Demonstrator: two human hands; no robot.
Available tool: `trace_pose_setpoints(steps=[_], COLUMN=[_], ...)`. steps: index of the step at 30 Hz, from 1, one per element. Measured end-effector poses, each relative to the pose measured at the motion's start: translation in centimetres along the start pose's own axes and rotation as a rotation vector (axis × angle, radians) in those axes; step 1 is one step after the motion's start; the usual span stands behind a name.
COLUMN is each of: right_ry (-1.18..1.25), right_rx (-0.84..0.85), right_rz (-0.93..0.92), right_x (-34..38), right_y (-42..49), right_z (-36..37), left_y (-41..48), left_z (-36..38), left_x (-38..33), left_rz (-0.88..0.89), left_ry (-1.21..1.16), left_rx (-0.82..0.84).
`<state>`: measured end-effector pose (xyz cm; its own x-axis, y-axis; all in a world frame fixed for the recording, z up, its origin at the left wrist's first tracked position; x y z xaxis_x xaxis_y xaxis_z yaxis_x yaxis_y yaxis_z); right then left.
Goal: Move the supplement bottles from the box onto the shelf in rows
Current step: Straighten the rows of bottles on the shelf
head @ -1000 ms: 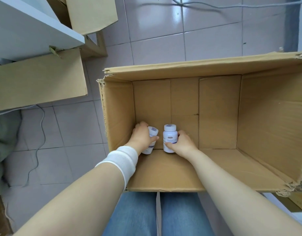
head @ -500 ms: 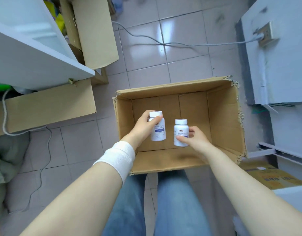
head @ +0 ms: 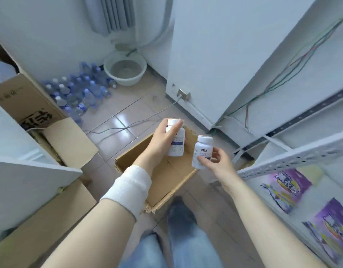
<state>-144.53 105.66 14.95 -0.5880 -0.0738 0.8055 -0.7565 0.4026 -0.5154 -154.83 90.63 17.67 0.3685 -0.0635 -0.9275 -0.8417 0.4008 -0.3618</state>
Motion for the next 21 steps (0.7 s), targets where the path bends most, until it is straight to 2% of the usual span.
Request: trace_pose_setpoints(steps=[6, 11, 16, 21], right_ry=[0.202, 0.286, 0.333, 0.355], right_rx=[-0.290, -0.515, -0.731, -0.929], right_rz=[-0.166, -0.317, -0.401, -0.412], right_x=[2.3, 1.8, -3.3, -11.9], right_y=[-10.9, -20.9, -33.7, -47.9], right_z=[-9.7, -20.0, -32.1, -43.7], left_y=[-6.9, -14.9, -26.2, -40.0], left_z=[10.0, 21.6, 36.6, 52.2], left_x=[-8.3, -13.6, -14.9, -13.1], left_rz=[0.188, 0.346, 0.451, 0.480], left_ry=[0.097, 0.037, 0.041, 0.050], left_rx=[0.219, 0.401, 0.613, 0.846])
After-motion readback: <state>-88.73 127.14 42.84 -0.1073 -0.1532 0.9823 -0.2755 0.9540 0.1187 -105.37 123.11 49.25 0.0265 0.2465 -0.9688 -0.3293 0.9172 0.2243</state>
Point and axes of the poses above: each hand's wrist, its own y-axis towards the middle knuckle, its own z-axis out of the palm, x = y × z, the point moved 7 cm from there along y, towards the middle knuckle, and after that the axes turned 1 degree about -y, right-handed, at the moved point
